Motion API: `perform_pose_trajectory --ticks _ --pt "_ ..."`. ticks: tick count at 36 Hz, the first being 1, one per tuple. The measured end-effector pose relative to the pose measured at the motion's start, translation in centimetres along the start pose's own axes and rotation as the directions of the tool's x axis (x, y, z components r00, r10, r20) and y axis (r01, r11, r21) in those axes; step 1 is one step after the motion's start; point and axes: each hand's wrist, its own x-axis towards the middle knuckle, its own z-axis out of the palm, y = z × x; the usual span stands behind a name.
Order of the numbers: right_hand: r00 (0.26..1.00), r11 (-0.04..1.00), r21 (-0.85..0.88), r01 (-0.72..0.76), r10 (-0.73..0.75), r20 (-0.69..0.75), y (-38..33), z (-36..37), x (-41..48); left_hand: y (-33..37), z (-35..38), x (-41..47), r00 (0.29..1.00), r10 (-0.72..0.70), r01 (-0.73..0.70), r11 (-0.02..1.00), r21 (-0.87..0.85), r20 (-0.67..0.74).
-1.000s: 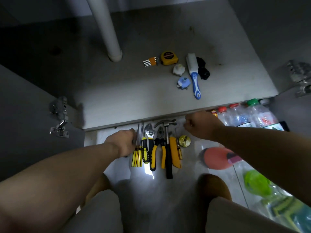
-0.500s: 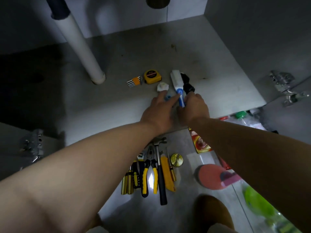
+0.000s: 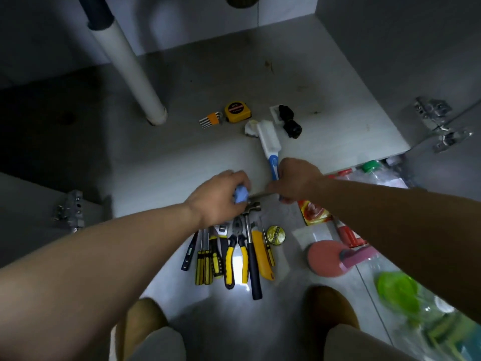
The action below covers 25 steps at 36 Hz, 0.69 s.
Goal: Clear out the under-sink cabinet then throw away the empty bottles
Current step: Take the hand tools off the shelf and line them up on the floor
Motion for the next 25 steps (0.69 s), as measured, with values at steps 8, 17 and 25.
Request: perform_pose_trajectory --ticks 8,17,25 --pt "0.885 0.942 0.226 -0.248 0.125 0.449 -1.1 5.5 -7.0 -2.8 0.7 -6.3 0.826 -0.162 0.285 0.947 -0.151 0.539" --pt "0.844 0.867 0.155 -0.474 0.397 0.362 0.4 11.1 -10.5 -8.6 3.1 -9.7 0.819 -0.268 0.249 0.963 0.107 0.508" --pt "0.928 0.927 -0.077 -0.367 0.371 0.045 2.6 11.7 -10.3 -13.0 5.0 -8.8 0.786 -0.605 0.59 0.795 0.142 0.128"
